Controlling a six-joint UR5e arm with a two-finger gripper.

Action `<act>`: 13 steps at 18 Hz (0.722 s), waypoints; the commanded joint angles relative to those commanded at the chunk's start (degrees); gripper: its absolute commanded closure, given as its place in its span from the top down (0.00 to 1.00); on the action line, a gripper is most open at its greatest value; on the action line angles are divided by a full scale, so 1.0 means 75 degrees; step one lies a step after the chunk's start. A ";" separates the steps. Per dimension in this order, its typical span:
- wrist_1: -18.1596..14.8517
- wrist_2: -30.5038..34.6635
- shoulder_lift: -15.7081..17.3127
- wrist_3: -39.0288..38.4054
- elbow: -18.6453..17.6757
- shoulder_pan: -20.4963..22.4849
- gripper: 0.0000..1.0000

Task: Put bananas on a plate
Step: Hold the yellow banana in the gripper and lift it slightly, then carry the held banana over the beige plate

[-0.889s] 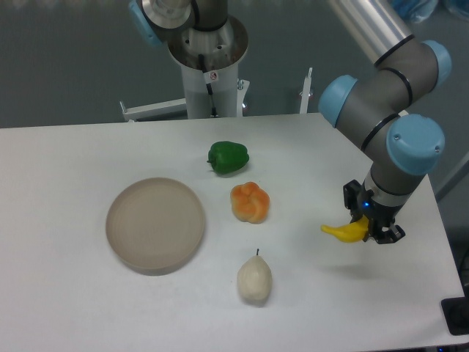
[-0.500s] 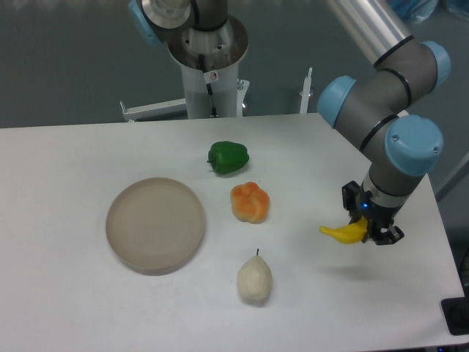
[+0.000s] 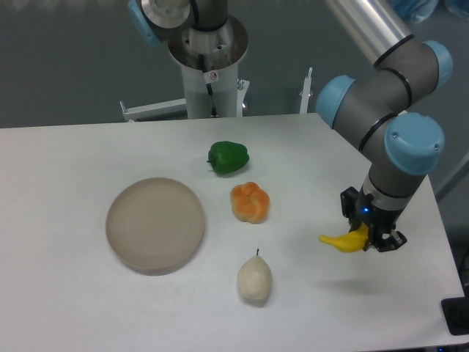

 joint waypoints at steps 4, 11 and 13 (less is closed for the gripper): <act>-0.0023 0.0000 0.0116 -0.0442 -0.0093 -0.0572 0.14; -0.0070 0.0012 0.0421 -0.1756 -0.0188 -0.1686 0.14; -0.0105 0.0023 0.0527 -0.2154 -0.0211 -0.1967 0.15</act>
